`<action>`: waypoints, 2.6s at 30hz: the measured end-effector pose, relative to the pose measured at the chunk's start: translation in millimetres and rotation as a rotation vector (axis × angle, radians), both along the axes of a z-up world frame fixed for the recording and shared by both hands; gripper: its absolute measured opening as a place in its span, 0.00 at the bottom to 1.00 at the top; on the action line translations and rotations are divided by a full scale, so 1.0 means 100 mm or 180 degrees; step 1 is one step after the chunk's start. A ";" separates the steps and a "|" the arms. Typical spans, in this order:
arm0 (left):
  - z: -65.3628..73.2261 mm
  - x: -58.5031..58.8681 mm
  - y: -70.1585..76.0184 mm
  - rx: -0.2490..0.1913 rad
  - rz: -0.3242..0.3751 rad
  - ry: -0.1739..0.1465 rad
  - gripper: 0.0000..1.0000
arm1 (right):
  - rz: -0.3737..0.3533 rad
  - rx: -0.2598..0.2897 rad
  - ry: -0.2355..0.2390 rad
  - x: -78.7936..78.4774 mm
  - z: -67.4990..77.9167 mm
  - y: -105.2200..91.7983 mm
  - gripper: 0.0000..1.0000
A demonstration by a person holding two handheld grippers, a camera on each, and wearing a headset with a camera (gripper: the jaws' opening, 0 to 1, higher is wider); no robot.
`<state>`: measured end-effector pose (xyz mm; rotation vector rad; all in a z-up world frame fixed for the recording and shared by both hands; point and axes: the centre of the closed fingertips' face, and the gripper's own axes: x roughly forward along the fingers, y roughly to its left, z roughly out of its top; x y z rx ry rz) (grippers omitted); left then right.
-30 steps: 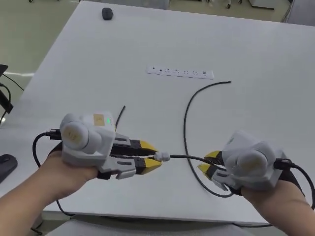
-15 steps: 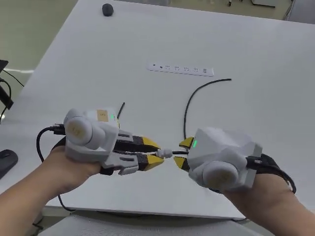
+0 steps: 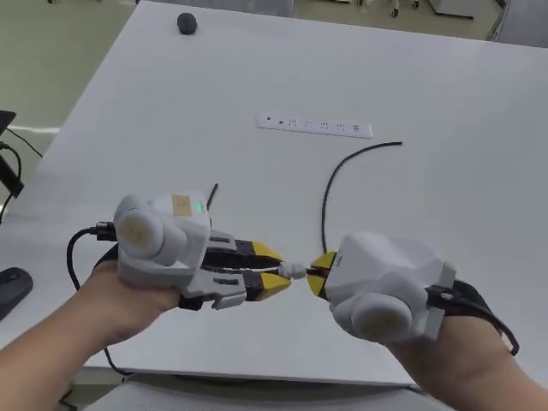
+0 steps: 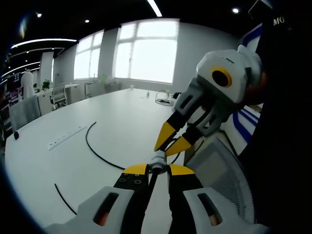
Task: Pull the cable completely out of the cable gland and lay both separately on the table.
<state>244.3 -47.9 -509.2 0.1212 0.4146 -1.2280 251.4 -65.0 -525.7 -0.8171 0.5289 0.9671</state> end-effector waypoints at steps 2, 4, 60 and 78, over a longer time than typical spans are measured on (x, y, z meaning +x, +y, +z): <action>0.00 0.00 0.00 -0.0004 0.0005 -0.0005 0.15 | -0.0054 0.0034 0.0042 0.01 -0.02 -0.01 0.00; 0.00 0.01 -0.01 -0.0005 0.0015 -0.0007 0.15 | -0.0084 0.0088 0.0101 0.01 -0.04 -0.01 0.00; -0.07 0.08 0.09 -0.0023 0.0087 0.0035 0.15 | -0.0034 0.0073 -0.0209 0.11 0.06 0.03 0.14; -0.04 0.06 0.05 -0.0033 0.0075 0.0010 0.15 | 0.0136 -0.0128 -0.0272 0.09 0.02 0.07 0.01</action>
